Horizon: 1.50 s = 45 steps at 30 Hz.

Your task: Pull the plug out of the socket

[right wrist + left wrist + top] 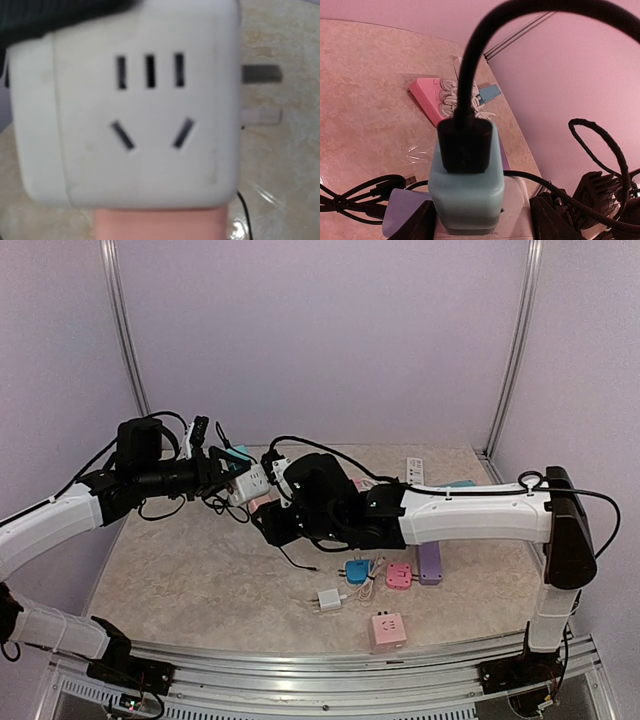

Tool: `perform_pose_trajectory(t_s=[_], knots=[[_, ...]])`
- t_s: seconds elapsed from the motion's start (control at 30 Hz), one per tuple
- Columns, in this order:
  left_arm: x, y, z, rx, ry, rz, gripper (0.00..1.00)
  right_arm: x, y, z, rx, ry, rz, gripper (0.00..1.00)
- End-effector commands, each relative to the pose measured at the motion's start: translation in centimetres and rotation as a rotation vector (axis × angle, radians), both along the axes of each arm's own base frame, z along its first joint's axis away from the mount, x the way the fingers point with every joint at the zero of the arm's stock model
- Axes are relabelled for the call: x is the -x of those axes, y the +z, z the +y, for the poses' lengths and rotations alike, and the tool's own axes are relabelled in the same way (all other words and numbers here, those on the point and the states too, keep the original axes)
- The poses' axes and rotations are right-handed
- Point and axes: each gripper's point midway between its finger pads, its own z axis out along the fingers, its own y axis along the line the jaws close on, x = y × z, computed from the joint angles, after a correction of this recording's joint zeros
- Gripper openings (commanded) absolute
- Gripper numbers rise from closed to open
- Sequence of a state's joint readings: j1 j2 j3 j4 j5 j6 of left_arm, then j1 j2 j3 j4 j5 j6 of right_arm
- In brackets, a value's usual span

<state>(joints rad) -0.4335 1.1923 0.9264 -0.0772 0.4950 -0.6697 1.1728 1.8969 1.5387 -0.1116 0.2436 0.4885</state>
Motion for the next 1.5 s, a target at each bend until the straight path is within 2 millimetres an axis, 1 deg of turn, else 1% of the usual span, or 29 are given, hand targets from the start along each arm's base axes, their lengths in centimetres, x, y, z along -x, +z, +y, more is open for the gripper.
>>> perform_pose_trajectory(t_s=[0.0,0.13,0.27,0.4,0.5,0.63,0.77,0.93,1.17,1.33,1.47], knots=[[-2.5,3.1,2.8,-0.027,0.152,-0.137,0.23,-2.0,-0.3,-4.1,0.016,-0.140,0.082,0.00],[-2.5,3.0,2.8,-0.029,0.151,-0.137,0.23,-2.0,-0.6,-4.2,0.011,-0.136,0.094,0.00],[-2.6,2.9,2.8,-0.031,0.150,-0.136,0.23,-1.5,-0.4,-3.5,-0.002,-0.079,0.073,0.00],[-2.6,2.9,2.8,-0.032,0.151,-0.136,0.23,-0.8,0.0,-2.7,0.000,-0.015,0.025,0.00],[-2.7,2.9,2.8,-0.034,0.151,-0.134,0.23,-0.1,0.2,-2.2,0.035,0.018,-0.026,0.00],[-2.7,2.9,2.9,-0.033,0.154,-0.135,0.23,1.1,0.8,-1.3,0.074,0.076,-0.095,0.00],[-2.7,3.0,3.0,-0.033,0.156,-0.137,0.23,2.5,0.6,-0.5,0.127,0.120,-0.149,0.00],[-2.7,3.0,3.1,-0.032,0.159,-0.138,0.23,3.3,0.3,0.2,0.151,0.149,-0.166,0.00],[-2.8,3.1,3.2,-0.033,0.164,-0.142,0.23,2.5,0.5,-0.6,0.152,0.081,-0.162,0.00],[-2.8,3.2,3.3,-0.032,0.168,-0.142,0.23,1.7,0.9,-1.6,0.141,0.003,-0.140,0.00],[-2.7,3.2,3.4,-0.034,0.172,-0.146,0.23,1.0,1.0,-2.5,0.109,-0.047,-0.086,0.00]])
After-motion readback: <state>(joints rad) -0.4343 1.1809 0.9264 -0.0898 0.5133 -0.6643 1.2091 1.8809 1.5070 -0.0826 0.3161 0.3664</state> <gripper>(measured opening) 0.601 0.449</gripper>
